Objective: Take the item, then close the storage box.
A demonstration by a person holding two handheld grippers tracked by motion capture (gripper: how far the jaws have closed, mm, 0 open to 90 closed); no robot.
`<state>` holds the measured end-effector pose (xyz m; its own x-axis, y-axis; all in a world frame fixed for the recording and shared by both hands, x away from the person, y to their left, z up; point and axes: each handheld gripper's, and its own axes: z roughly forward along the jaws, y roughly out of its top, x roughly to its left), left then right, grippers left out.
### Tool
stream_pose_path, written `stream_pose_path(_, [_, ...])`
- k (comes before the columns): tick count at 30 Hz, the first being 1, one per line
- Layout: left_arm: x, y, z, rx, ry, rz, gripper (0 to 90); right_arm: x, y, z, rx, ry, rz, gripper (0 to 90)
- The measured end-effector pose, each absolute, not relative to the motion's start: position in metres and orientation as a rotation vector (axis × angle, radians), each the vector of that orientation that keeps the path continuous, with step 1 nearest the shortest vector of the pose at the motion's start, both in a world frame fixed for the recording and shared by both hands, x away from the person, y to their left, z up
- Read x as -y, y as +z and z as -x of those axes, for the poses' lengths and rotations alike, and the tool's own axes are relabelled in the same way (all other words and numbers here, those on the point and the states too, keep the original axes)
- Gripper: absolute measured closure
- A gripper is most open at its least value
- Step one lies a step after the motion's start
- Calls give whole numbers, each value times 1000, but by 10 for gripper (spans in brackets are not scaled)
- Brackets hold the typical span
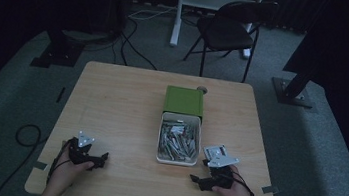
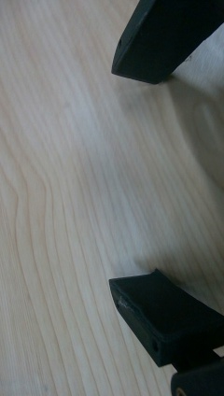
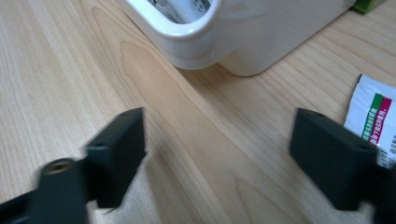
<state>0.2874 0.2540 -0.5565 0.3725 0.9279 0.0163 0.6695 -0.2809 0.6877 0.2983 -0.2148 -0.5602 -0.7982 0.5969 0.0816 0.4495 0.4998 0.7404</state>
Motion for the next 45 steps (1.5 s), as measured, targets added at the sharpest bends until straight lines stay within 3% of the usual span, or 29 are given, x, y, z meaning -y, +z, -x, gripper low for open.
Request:
stream_pose_path(13, [-229,-543,-281,-1211,438,-2050,24,215,-560,-298,-2529,1181,-924,139])
stream_pose_path(45, [-164,-526,-283,-955,435,-2070,24,230,-513,-302,-2359,1399,-953,128])
